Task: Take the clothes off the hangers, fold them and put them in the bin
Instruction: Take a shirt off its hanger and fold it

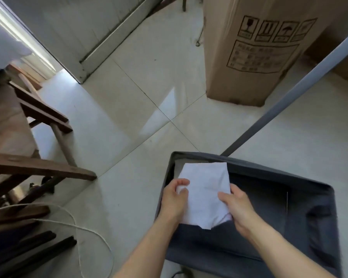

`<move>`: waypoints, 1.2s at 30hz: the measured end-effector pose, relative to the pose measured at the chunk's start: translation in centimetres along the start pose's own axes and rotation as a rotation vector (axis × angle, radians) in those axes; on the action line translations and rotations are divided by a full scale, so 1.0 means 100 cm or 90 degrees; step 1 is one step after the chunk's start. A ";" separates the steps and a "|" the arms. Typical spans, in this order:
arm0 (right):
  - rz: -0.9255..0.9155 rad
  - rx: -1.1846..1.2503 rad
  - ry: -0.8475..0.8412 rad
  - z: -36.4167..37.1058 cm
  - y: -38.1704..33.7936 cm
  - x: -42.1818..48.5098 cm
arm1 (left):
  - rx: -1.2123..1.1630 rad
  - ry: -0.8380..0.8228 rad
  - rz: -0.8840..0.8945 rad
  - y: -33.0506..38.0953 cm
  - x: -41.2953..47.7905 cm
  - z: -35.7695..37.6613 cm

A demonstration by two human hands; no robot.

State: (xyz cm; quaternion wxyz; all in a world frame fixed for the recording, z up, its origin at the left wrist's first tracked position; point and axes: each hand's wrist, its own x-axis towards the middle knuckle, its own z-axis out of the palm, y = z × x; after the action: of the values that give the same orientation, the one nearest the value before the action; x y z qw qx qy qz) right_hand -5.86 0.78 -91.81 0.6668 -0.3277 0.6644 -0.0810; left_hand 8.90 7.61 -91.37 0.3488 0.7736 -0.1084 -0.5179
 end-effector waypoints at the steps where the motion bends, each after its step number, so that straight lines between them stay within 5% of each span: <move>1: -0.010 -0.007 -0.003 0.004 0.000 0.012 | 0.002 0.003 0.005 -0.002 0.009 0.003; 7: -0.028 -0.083 0.004 0.024 0.011 0.073 | 0.101 0.036 0.030 -0.027 0.054 0.020; 11: -0.019 -0.207 0.117 0.029 0.021 0.096 | 0.140 0.019 0.015 -0.040 0.072 0.027; 20: -0.018 -0.293 0.178 0.029 0.009 0.066 | 0.252 -0.039 -0.024 -0.023 0.057 0.027; 36: -0.121 0.004 0.014 -0.020 -0.146 -0.204 | -0.193 -0.116 -0.019 0.170 -0.184 -0.024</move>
State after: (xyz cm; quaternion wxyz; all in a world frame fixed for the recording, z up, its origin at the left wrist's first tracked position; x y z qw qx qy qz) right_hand -5.08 -0.01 -66.68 0.6497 -0.3859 0.6377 -0.1496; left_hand 6.23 5.93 -66.40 0.4424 0.6635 -0.0486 -0.6014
